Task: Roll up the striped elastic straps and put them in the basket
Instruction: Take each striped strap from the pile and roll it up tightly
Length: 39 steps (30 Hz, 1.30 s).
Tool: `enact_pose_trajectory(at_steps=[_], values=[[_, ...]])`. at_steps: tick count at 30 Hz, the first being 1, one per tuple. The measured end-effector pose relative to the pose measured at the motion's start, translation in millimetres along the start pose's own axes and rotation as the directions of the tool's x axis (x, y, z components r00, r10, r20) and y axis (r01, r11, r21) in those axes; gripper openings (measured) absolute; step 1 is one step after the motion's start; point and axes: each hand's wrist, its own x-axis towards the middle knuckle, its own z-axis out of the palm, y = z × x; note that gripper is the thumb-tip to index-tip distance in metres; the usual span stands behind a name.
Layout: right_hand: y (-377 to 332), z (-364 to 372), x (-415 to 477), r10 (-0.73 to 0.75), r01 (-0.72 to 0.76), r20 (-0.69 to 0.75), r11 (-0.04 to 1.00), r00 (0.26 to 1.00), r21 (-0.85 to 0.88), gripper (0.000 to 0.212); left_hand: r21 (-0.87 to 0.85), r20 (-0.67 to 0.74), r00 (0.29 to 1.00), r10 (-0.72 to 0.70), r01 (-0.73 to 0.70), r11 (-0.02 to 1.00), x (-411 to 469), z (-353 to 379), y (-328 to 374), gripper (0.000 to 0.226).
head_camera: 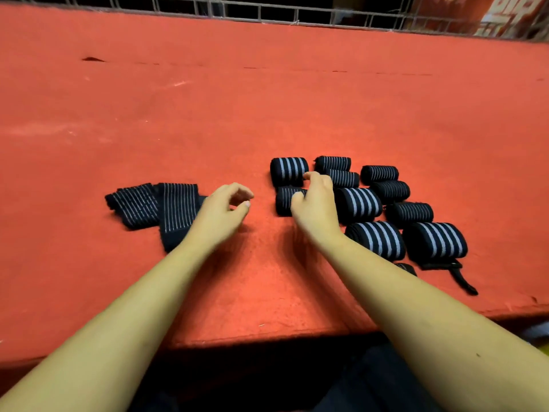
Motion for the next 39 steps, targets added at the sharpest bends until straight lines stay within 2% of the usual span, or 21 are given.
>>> enact_pose_trajectory(at_steps=[5,8,10,12,14,16,20,23,26,32,34,37,38,39], values=[[-45,46,-22,-0.028,0.008,0.236,0.997,0.971,0.082,0.031,0.19,-0.23,0.973,-0.029,0.075,0.979,-36,-52,-32,0.015],[-64,81,-40,-0.048,0.003,0.375,0.993,0.926,0.119,0.03,0.229,-0.38,0.91,-0.167,0.268,0.936,-55,-58,-69,0.022],[-71,99,-52,-0.038,-0.054,0.453,0.98,0.891,0.189,0.036,0.213,-0.379,0.884,-0.275,0.372,0.903,-66,-55,-85,0.032],[-69,114,-63,-0.036,-0.067,0.469,0.977,0.883,0.201,0.04,0.226,-0.333,0.887,-0.32,0.404,0.886,-72,-49,-96,0.037],[-60,127,-71,-0.09,0.032,0.394,0.988,0.915,0.15,0.041,0.205,-0.287,0.912,-0.294,0.358,0.911,-71,-50,-100,0.031],[-54,131,-76,-0.121,0.048,0.335,0.975,0.935,0.219,0.036,0.086,-0.255,0.939,-0.23,0.259,0.962,-71,-52,-100,0.015],[-52,120,-73,-0.036,-0.175,0.383,0.848,0.923,0.501,0.037,-0.079,-0.224,0.963,-0.15,0.136,0.988,-74,-53,-98,0.012],[-46,104,-71,-0.026,-0.345,0.525,0.726,0.851,0.595,0.038,-0.039,-0.167,0.977,-0.131,0.126,0.991,-75,-53,-99,0.038],[-38,85,-77,-0.074,-0.365,0.632,0.762,0.771,0.534,0.039,0.067,-0.089,0.99,-0.108,0.114,0.991,-76,-54,-95,0.057],[-25,51,-79,-0.083,-0.259,0.761,0.912,0.643,0.319,0.039,0.192,0.028,0.992,-0.123,0.116,0.975,-77,-58,-99,0.064],[-22,41,-77,-0.045,-0.233,0.787,0.943,0.615,0.236,0.041,0.234,0.03,0.992,-0.122,0.112,0.966,-78,-57,-93,0.06],[-18,25,-76,0.004,-0.18,0.845,0.978,0.535,0.109,0.044,0.266,0.031,0.993,-0.116,0.104,0.958,-79,-57,-83,0.043],[-18,20,-77,0.012,-0.139,0.854,0.988,0.521,0.071,0.042,0.259,0.029,0.991,-0.132,0.12,0.958,-79,-56,-83,0.043],[-18,17,-78,0.01,-0.098,0.852,0.994,0.523,0.048,0.037,0.258,0.019,0.99,-0.142,0.132,0.957,-79,-55,-85,0.052]])
